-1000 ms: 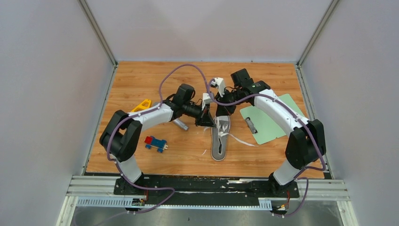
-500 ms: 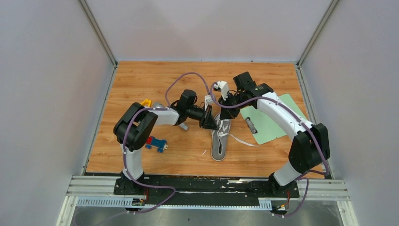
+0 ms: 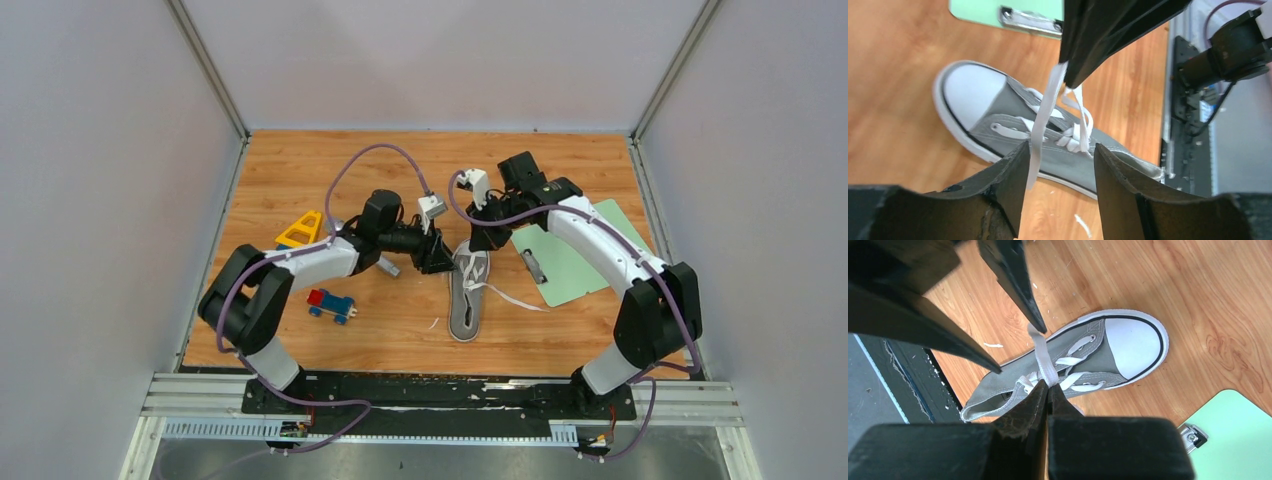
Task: Tie the shoes
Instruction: Wrap the shoelace around the shoelace.
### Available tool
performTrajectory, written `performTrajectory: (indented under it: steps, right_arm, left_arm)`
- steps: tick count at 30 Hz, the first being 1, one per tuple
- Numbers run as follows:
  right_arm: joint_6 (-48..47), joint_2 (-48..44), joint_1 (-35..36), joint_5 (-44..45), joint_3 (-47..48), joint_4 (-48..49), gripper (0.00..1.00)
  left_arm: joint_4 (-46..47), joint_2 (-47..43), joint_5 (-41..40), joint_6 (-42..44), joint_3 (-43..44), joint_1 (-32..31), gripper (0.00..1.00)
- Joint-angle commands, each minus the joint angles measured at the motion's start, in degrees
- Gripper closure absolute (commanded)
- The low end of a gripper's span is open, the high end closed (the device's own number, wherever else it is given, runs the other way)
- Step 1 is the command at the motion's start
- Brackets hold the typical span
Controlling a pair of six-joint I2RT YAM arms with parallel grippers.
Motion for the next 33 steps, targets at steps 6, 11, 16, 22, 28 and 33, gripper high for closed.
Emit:
performTrajectory:
  steps: [6,11,16,22,28,33]
  right_arm:
    - [1.97,4.51,-0.20,-1.58,3.34,-5.93,1.00]
    - [2.68,5.32,-0.22,-2.96,4.31,-6.45,1.00]
    - [3.50,6.17,-0.52,-3.82,5.01,-6.73,1.00]
    - [4.56,8.25,-1.65,-5.37,6.49,-7.37,1.00]
    - [5.28,8.69,-2.80,-6.43,7.10,-7.55,1.00]
    - [5.50,8.86,-3.39,-7.12,6.96,-7.55,1.00]
  left_arm:
    - [-3.49,-6.32,-4.29,14.10,-0.69,1.18,0.39]
    - [9.03,-1.61,-1.80,8.57,-1.89,0.70,0.39]
    - [18.34,0.96,3.84,4.40,-4.60,0.48,0.40]
    - [24.06,3.20,6.35,1.72,-5.34,-0.12,0.41]
    - [27.65,4.21,9.20,1.39,-6.08,-0.65,0.39]
    - [26.78,4.08,4.00,2.60,-6.71,-1.96,0.40]
